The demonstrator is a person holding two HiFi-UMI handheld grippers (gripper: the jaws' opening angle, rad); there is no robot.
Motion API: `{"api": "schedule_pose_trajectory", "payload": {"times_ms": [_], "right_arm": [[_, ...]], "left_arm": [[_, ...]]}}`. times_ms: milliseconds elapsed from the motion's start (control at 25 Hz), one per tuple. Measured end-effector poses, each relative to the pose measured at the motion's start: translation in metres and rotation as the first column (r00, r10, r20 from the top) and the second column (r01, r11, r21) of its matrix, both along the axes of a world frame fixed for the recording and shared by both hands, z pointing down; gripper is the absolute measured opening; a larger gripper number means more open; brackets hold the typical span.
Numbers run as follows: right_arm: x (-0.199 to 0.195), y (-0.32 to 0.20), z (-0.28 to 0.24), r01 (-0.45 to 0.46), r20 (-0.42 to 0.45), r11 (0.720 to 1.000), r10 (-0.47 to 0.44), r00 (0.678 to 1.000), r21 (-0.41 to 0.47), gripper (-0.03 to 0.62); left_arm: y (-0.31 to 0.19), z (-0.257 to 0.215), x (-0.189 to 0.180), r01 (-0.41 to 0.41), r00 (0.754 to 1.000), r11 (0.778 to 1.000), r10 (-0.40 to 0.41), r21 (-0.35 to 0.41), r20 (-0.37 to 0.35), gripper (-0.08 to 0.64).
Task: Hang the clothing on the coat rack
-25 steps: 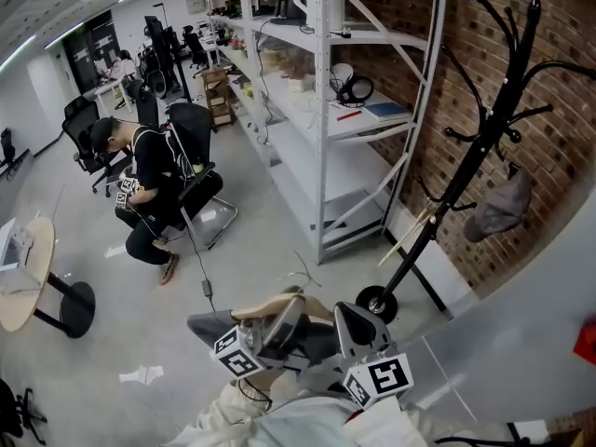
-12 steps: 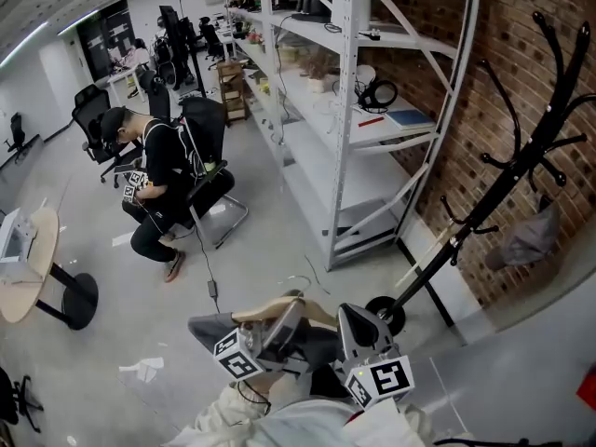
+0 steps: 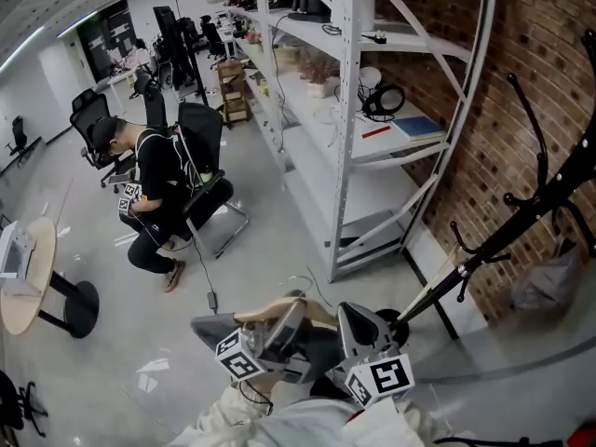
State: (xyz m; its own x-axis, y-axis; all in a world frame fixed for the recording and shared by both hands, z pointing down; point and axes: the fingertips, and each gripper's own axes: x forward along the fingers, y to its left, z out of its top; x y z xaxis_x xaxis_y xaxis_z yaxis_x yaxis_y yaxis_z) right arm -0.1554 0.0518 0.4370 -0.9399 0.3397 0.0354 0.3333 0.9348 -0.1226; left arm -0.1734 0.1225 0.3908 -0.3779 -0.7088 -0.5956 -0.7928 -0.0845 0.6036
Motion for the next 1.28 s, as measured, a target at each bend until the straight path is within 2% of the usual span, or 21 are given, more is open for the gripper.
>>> {"api": "schedule_pose_trajectory", "payload": {"times_ms": [240,480,880,1120,1280], "right_arm": [[-0.043,-0.04,-0.003,-0.031,0.007,1.0,0.031,1.0,-0.005,0.023],[-0.079,-0.088,-0.012,-0.078,0.028,0.997,0.078,0.997,-0.006,0.023],[-0.11,-0.133,-0.013,-0.148,0.053,0.989,0.148,0.988,0.002,0.023],[-0.121,-0.156,-0.015,-0.233,0.057,0.972,0.233,0.971,0.01,0.023],[-0.132,-0.17,-0.014,-0.305,0.059,0.952,0.304,0.951,0.017,0.023]], "left_arm": [[-0.042,0.001,-0.045,-0.032,0.999,0.999,0.032,-0.007,-0.011,0.107],[-0.09,-0.009,-0.082,-0.078,0.997,0.997,0.078,-0.002,0.012,0.107],[-0.136,-0.01,-0.12,-0.15,0.989,0.988,0.149,0.028,0.027,0.107],[-0.161,-0.012,-0.137,-0.234,0.972,0.972,0.233,0.032,0.033,0.107],[-0.178,-0.009,-0.152,-0.309,0.951,0.95,0.308,0.031,0.03,0.107]]}}
